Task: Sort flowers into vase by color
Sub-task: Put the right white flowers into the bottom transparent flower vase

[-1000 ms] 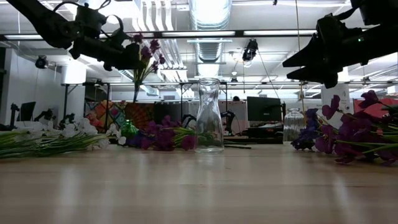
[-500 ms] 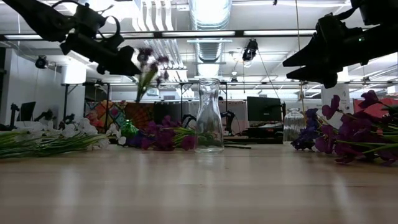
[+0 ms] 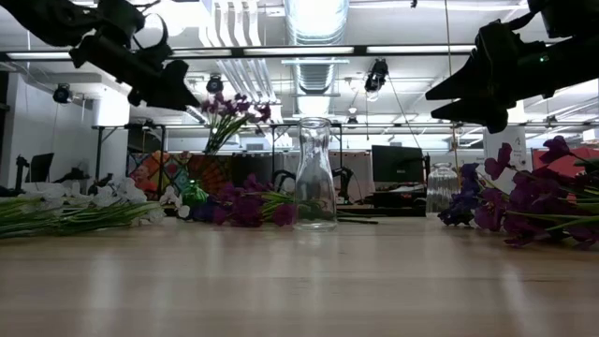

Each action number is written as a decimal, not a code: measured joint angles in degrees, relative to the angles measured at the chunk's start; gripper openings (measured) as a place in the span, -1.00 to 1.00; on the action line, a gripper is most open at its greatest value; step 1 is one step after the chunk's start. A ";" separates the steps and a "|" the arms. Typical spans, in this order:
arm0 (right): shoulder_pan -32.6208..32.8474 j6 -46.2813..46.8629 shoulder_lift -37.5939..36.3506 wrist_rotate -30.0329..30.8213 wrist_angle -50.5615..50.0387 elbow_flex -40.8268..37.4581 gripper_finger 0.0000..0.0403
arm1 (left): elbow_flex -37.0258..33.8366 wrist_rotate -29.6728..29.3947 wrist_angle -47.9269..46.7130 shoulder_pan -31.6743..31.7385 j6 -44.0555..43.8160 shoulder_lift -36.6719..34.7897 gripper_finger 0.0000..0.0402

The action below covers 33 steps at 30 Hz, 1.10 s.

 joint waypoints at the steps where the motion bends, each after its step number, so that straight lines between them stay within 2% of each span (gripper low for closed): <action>1: 0.01 0.00 0.00 -0.01 -0.01 0.01 0.26 | -0.02 0.42 -0.60 -0.34 -0.76 -0.82 0.17; 5: 0.00 0.90 0.00 -1.08 0.02 -0.01 0.26 | 0.00 3.42 -3.53 -3.47 -3.56 -4.02 0.17; 8: 0.01 1.65 0.34 -3.37 -0.12 0.71 0.26 | 0.00 2.85 -6.36 -8.52 -3.74 -6.52 0.16; 16: 0.15 1.50 5.94 -8.01 -1.96 6.18 0.26 | 0.00 -10.93 -11.50 -25.97 -5.85 -12.02 0.10; 22: 0.15 7.10 12.01 -8.56 -18.03 15.30 0.26 | 0.00 -13.52 -17.44 -35.13 -10.41 -13.53 0.10; 33: 5.15 17.63 24.18 -12.16 -47.77 34.12 0.26 | 0.00 -13.61 -26.81 -42.77 -15.66 -13.78 0.10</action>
